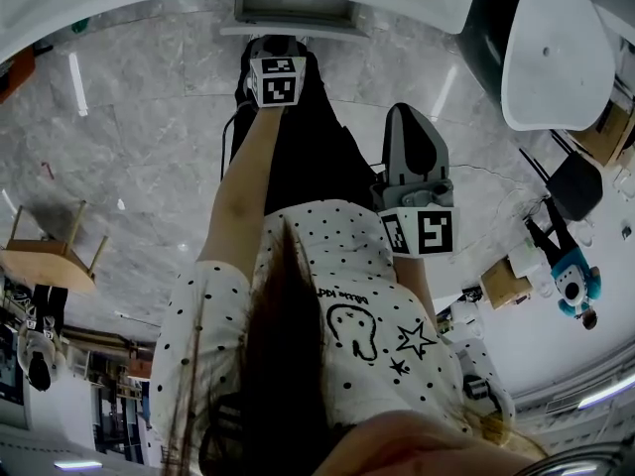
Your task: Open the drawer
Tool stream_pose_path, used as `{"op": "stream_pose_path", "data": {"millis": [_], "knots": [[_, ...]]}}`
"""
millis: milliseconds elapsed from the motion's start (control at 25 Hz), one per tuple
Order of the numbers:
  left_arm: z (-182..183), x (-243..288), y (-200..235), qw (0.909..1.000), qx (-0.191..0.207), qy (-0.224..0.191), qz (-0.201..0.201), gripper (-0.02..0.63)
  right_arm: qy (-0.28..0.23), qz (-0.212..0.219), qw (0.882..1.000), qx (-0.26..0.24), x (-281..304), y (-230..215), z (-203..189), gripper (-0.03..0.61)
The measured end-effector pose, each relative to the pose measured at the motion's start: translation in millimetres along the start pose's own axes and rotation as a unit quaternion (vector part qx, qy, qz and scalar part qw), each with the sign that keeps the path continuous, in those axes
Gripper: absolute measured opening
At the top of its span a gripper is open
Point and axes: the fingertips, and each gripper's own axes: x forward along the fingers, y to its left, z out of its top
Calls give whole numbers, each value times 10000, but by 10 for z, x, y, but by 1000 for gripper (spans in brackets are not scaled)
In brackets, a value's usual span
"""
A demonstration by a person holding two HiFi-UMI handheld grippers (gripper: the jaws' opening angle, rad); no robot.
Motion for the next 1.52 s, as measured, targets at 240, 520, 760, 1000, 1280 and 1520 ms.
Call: {"op": "stream_pose_path", "data": {"millis": [240,520,760,1000,1280,1520], "knots": [[47,-222,-24,9998,-109,164,20,5,-35,51,10000,7,5,62,97,14],[254,-595,-101,9999,-15,55,-112,5,-163,40,9999,-20,32,112,264,12],[844,-1010,-240,9977,141,-550,-378,5,-285,-78,9993,-218,20,80,406,14],[1504,-1538,-382,9893,422,-1262,-603,5,-490,-165,9978,-407,-39,53,609,14],[2036,-2006,-473,9780,488,-1870,-784,5,-746,-259,9949,-632,-63,39,873,12],[2510,-2458,-482,9611,622,-2537,-897,5,-1009,-299,9915,-758,-40,93,1118,12]]}}
